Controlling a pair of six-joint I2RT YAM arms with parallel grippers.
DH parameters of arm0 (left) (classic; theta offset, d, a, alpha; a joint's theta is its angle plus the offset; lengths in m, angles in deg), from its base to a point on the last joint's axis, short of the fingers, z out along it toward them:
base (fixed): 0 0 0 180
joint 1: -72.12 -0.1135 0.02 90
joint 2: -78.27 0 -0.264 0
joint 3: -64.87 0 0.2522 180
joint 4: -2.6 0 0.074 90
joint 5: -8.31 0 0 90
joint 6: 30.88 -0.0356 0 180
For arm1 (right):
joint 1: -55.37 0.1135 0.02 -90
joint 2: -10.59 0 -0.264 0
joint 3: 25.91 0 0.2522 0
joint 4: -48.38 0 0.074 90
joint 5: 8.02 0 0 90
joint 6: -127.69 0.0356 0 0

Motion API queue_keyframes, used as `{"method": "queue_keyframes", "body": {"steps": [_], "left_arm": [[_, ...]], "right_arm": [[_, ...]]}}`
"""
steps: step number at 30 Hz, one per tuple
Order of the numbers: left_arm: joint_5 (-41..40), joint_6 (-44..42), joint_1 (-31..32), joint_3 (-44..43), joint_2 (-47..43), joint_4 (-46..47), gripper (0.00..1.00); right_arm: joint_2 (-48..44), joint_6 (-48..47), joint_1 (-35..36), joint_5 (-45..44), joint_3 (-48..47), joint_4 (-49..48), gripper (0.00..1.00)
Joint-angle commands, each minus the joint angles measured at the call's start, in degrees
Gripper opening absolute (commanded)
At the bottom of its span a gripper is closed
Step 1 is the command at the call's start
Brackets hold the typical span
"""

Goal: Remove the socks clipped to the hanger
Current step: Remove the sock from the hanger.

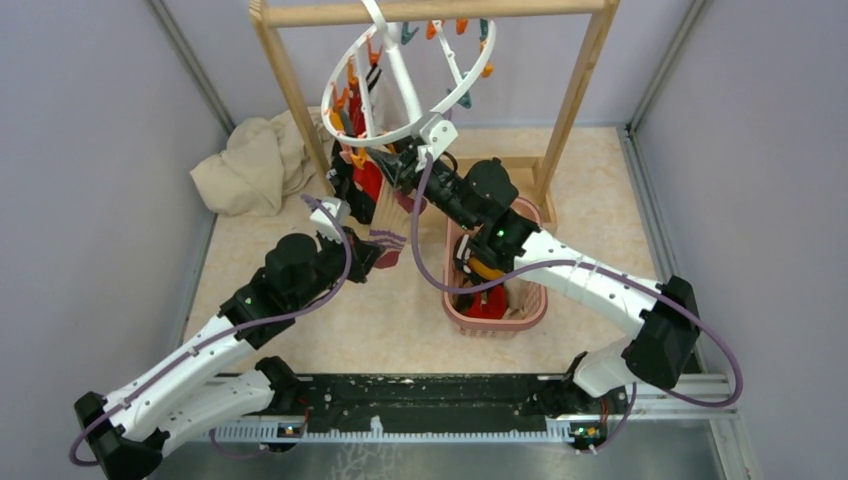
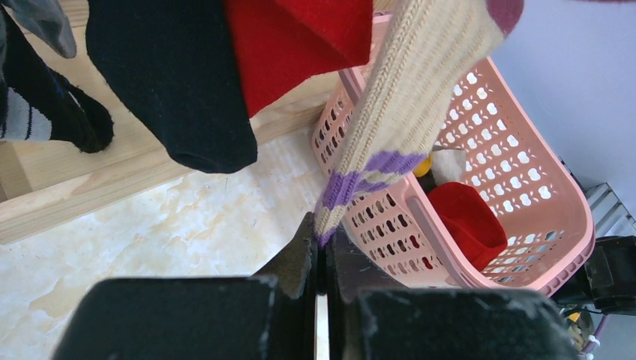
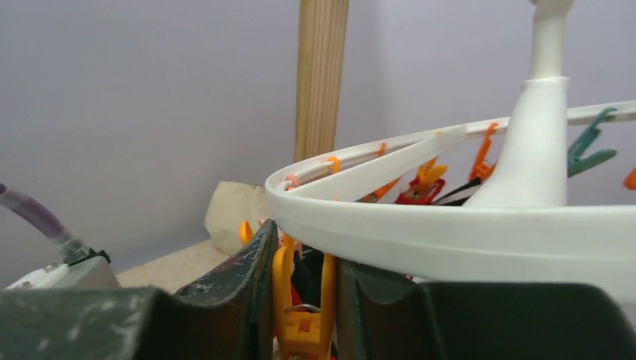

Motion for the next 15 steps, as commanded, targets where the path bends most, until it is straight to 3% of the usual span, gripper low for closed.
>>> {"method": "queue_keyframes", "body": {"steps": [1,4,11,13,15], "left_arm": [[-0.03,-0.62,0.13,-0.54,0.16,0.52,0.01],[-0.07,-0.64,0.13,-0.62,0.33,0.62,0.01],[0.02,-0.52,0.12,-0.32,0.16,0.71,0.01],[0.10,-0.43,0.13,-0.25,0.08,0.77,0.01],[0.20,-0.36,0.13,-0.20,0.07,1.00,0.01]], "right_arm": [[-1.02,0.69,-0.41,-1.34,-0.58,-4.36,0.13],[-1.05,0.71,-0.42,-1.48,-0.38,-4.30,0.07],[-1.05,0.78,-0.42,-2.16,0.31,-4.02,0.05],[-1.01,0.78,-0.42,-2.40,0.51,-3.89,0.06],[-0.90,1.09,-0.42,-3.11,0.67,-3.74,0.15]]}}
